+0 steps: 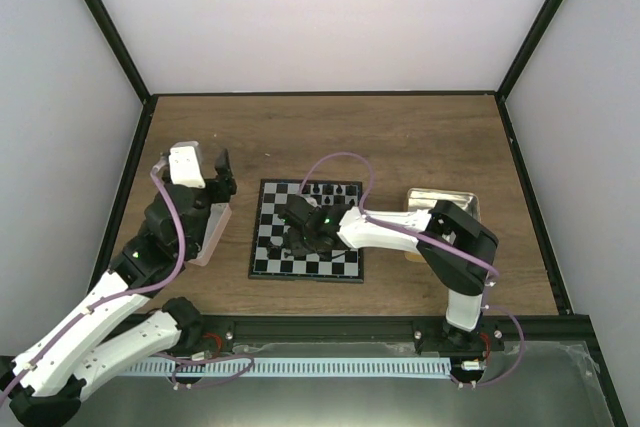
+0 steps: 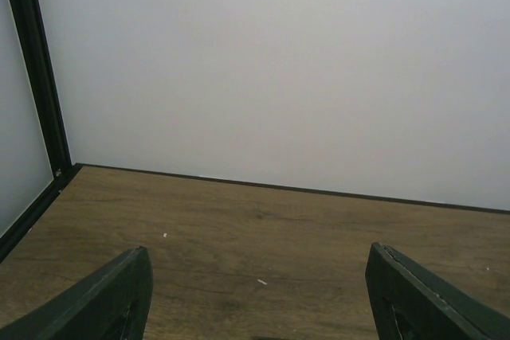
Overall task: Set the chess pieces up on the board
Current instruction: Pick up the chess piece from the chessboard, then place the chess piece on the chessboard.
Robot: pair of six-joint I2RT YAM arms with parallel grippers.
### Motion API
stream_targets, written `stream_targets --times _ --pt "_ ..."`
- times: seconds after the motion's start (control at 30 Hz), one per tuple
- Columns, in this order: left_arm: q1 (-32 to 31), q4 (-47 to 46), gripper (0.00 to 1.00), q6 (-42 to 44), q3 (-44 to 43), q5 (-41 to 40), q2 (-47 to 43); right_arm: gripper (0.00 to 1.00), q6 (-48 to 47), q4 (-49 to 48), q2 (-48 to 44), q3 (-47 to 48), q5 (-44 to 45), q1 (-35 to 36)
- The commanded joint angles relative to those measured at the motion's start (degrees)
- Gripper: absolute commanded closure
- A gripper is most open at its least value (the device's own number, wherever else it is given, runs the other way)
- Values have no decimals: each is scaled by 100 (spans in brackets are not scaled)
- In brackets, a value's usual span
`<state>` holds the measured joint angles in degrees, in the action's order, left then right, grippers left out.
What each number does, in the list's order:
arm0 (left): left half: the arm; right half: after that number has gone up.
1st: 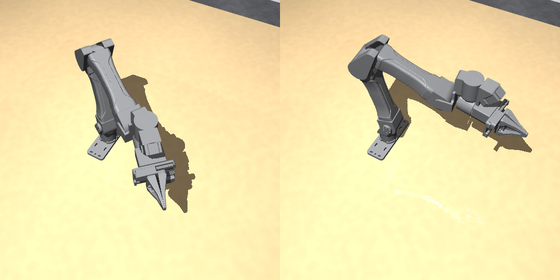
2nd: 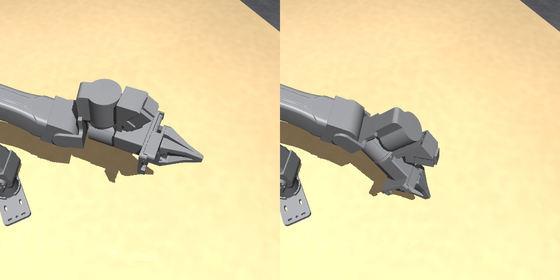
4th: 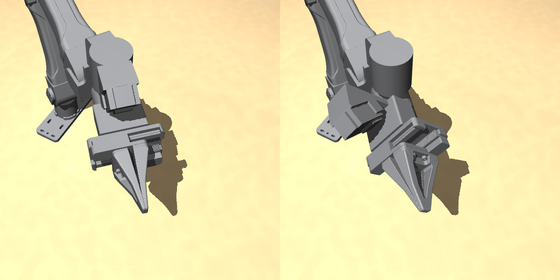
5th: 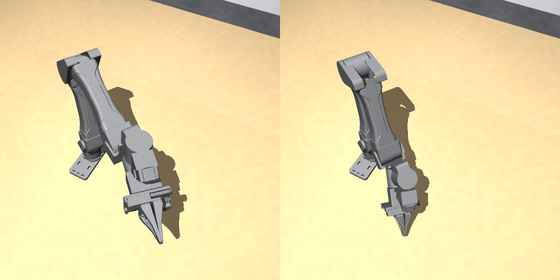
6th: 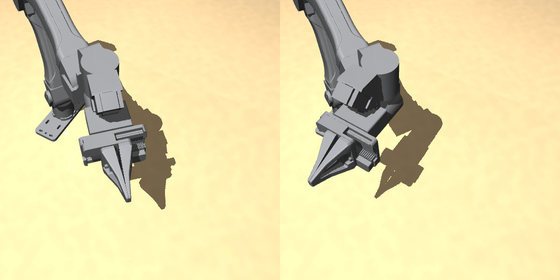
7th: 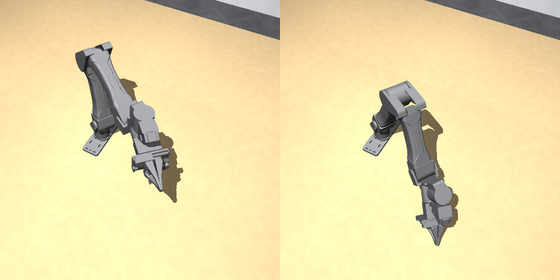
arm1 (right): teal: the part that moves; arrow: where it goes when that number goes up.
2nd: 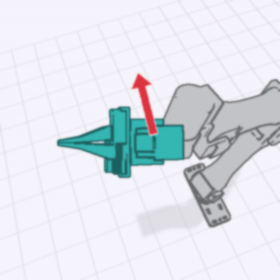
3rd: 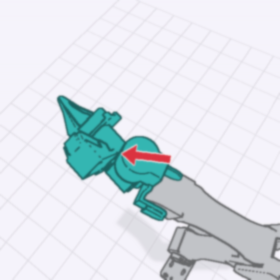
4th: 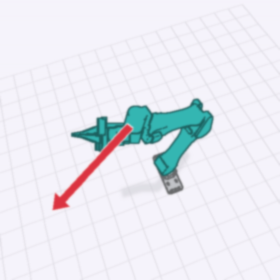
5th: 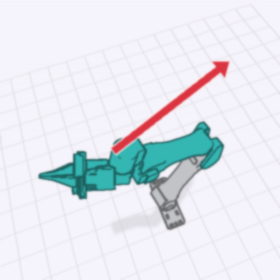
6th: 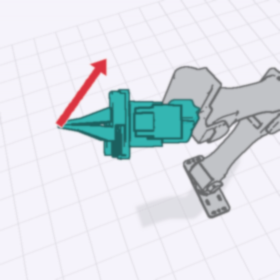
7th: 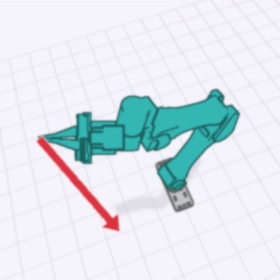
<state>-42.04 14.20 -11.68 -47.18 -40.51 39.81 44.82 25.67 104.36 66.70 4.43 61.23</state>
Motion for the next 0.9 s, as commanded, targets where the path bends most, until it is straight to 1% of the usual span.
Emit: stream_targets --times 0.0,0.23,0.37,0.53,0.87 --pt "15 -119 25 75 32 -159 -83 95 25 280 -123 244 551 46" --pt "14 -84 25 87 60 -292 -140 96 -191 362 -209 524 1015 -61" --pt "13 -75 24 86 86 -356 -217 96 -284 406 -32 788 1159 -284" --pt "12 -84 24 100 116 -508 -296 96 -231 757 331 1262 1552 -507" --pt "20 -119 22 87 161 -454 -280 96 -229 715 642 1337 1537 -919"
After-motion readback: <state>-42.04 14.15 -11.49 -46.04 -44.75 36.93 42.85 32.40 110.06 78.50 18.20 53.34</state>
